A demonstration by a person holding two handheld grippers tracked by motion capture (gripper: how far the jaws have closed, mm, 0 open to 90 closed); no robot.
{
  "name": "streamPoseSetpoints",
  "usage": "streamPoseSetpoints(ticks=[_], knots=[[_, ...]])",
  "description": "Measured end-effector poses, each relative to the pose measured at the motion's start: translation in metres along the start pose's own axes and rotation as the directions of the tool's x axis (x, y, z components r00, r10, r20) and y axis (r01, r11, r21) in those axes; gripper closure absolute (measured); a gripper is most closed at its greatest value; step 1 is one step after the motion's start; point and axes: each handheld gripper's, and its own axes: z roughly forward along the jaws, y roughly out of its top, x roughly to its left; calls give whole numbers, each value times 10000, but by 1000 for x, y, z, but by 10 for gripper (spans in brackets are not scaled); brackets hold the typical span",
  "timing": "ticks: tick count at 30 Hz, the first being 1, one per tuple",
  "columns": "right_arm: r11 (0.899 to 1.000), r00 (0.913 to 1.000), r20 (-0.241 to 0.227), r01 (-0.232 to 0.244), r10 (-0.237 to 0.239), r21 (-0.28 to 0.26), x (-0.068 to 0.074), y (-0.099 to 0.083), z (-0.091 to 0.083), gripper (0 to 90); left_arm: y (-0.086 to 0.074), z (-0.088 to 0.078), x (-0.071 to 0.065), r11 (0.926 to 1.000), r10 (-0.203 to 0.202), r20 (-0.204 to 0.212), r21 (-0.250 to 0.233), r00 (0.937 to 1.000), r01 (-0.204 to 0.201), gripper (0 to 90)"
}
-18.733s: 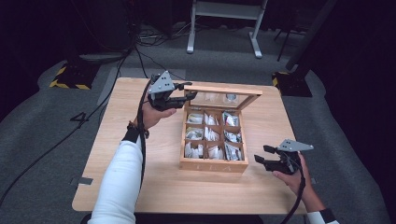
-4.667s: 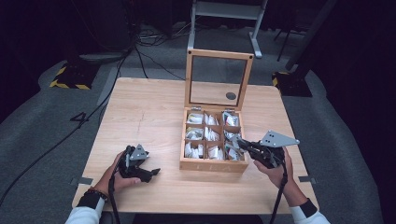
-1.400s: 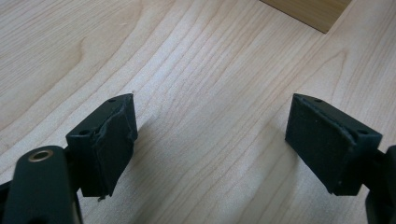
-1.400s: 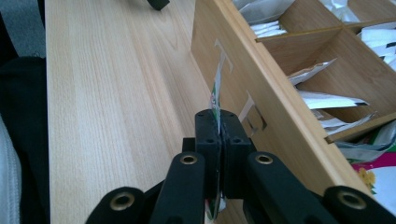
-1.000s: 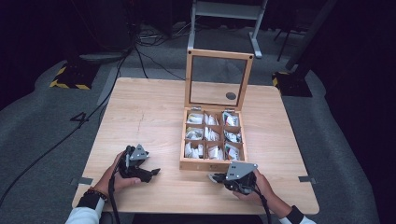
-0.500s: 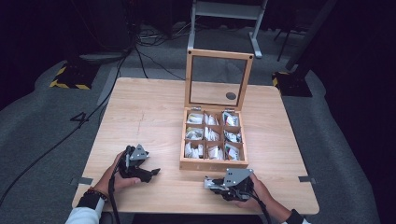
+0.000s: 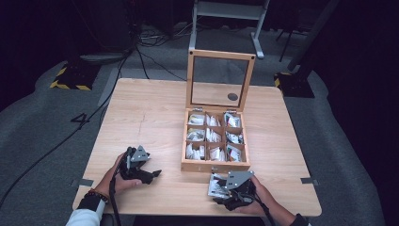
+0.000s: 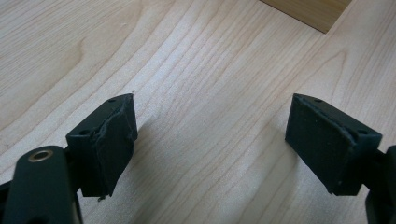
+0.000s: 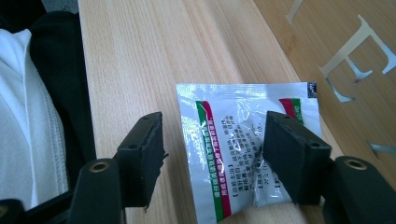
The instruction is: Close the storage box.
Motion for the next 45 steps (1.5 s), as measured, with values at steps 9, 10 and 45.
streamPoseSetpoints(ticks=[9, 10, 45], knots=[[9995, 10000, 69, -16, 18, -325, -1, 3, -7, 343, 0, 0, 0, 10000, 2, -5, 1, 10000, -2, 171], [9992, 9999, 111, -29, 34, -411, -2, 3, -9, 343, 0, 0, 0, 10000, -20, 4, -3, 10000, 20, 172], [9630, 9553, 2572, -773, 1456, -2581, -58, 6, -89, 381, 12, -5, 4, 10000, -69, 189, -70, 9998, 70, 215]])
